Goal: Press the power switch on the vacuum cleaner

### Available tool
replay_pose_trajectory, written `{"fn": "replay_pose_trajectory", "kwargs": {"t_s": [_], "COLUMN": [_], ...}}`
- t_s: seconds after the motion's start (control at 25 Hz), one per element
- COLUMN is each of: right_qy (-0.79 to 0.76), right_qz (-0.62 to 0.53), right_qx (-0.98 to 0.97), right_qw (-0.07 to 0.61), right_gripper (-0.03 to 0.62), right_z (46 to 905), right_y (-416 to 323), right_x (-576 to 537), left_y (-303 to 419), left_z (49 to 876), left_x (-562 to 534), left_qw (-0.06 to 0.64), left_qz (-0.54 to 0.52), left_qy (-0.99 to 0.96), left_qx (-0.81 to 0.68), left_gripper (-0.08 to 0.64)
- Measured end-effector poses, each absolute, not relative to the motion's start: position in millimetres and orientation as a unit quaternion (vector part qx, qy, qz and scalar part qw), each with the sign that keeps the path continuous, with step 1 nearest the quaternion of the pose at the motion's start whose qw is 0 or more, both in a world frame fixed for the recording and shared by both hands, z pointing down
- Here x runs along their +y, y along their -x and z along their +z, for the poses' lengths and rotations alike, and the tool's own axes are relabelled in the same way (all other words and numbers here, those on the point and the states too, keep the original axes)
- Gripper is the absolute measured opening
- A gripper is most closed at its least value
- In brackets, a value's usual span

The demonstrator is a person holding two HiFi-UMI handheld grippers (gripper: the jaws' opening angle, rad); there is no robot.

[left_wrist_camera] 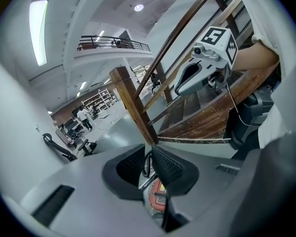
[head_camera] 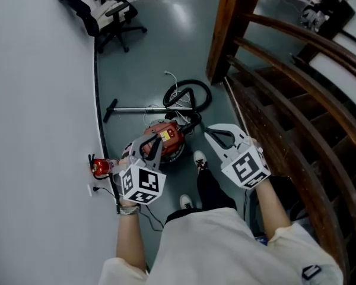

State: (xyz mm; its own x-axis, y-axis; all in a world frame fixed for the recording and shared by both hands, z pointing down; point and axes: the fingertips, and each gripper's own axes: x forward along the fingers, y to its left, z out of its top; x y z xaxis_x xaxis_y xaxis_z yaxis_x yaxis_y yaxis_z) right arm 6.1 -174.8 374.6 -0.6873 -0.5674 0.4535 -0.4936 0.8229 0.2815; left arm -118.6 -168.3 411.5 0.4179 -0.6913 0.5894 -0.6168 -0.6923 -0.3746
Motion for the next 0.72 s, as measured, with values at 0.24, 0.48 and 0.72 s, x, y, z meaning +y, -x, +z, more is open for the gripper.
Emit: {"fn": "replay_pose_trajectory", "kwargs": {"t_s": [0.24, 0.48, 0.72], "right_qy": [-0.286, -0.281, -0.275], "right_qz": [-0.055, -0.044, -0.026], "right_qx": [-0.918, -0.919, -0.920], "right_qw": [0.270, 0.275, 0.277], "right_gripper": [0.031, 0.031, 0.031], "right_z": [392, 419, 453], "right_y": [-9, -14, -17], "right_x": [-197, -221, -239], "left_y": [118, 114, 111], "left_z": [450, 499, 549], "left_x": [-196, -220, -240], "left_qw": [0.019, -0.008, -0.035], "left_qz": [-0.392, -0.415, -0.424], "left_qy": [0.839, 0.835, 0.836], "left_qx": [0.378, 0.362, 0.347], "left_gripper": [0.054, 0.058, 0.079]}}
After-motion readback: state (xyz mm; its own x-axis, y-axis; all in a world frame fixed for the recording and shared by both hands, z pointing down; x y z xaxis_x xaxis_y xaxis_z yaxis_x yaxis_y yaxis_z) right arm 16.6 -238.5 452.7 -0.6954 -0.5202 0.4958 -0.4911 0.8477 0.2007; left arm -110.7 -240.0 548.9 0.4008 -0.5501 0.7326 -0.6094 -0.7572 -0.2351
